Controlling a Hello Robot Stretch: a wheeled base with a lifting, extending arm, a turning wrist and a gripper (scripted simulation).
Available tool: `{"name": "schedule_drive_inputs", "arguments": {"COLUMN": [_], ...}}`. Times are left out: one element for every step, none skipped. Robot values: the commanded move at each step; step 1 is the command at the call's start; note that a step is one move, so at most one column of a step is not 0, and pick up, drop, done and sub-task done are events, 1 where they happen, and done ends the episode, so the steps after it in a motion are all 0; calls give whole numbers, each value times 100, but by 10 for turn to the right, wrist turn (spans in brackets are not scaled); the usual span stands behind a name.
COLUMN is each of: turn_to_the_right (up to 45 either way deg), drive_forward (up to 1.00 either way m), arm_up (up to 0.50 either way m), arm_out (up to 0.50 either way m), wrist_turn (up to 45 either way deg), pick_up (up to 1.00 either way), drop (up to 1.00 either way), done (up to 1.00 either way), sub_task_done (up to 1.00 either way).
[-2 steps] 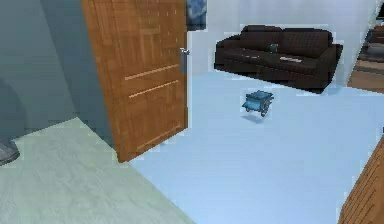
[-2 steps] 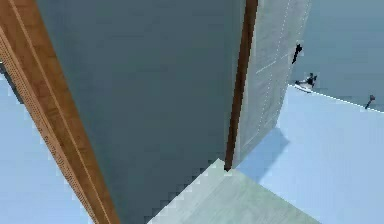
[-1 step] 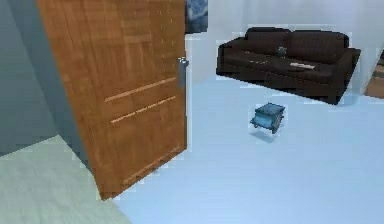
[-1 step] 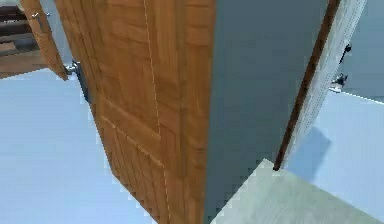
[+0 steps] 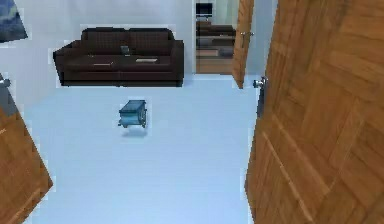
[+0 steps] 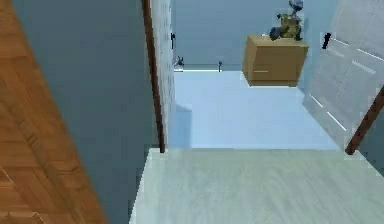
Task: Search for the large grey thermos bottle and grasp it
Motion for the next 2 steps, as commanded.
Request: {"name": "schedule_drive_inputs", "arguments": {"turn_to_the_right": [0, 240], "drive_forward": [100, 0], "arm_up": [0, 0], "arm_out": [0, 0], "wrist_turn": [0, 0], "pick_up": [0, 0], "drop": [0, 0], "done": [0, 0], "sub_task_done": [0, 0]}}
